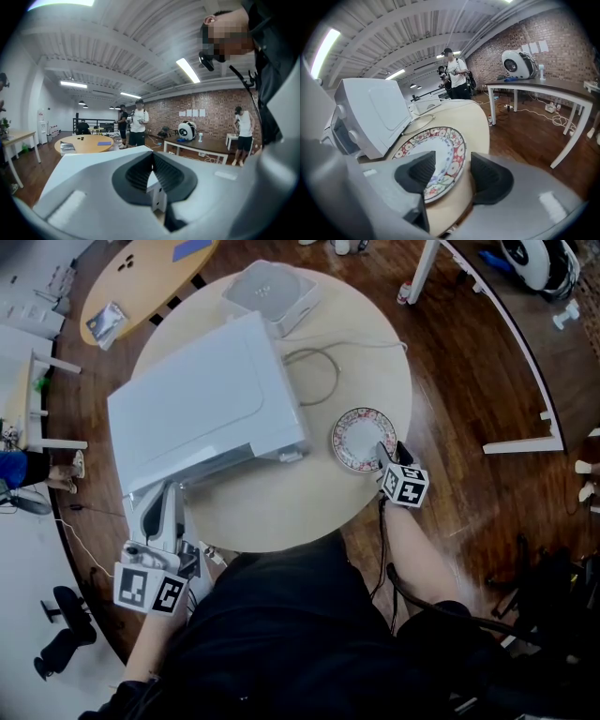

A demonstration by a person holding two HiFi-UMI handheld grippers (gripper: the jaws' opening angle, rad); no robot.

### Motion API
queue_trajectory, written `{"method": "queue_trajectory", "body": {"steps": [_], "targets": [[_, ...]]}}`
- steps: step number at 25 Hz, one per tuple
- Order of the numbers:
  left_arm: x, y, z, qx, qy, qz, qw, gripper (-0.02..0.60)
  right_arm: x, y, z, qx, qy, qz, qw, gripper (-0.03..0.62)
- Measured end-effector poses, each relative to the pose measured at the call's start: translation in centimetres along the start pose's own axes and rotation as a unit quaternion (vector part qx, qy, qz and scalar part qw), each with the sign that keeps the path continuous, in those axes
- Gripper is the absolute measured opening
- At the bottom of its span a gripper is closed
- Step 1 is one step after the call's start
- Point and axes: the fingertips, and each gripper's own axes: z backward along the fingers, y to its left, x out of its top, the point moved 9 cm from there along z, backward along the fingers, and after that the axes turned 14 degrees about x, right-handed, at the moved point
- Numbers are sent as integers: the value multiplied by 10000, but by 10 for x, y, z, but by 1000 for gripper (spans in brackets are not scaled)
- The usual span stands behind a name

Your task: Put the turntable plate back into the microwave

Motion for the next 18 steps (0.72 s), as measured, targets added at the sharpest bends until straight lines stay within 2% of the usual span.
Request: {"method": "queue_trajectory", "body": {"steps": [4,6,10,18], "targets": [[-5,-2,4,13,-29,55,10000,5,2,-2,-2,-79,117,247,9996,225],[-7,2,10,46,-37,50,10000,5,0,-3,-3,-173,223,304,9991,202],[-6,13,14,127,-27,76,9999,5,3,-7,-3,-220,380,123,9990,143],[-9,25,17,15,-71,63,10000,5,2,-3,-4,-439,460,-198,9978,123]]}}
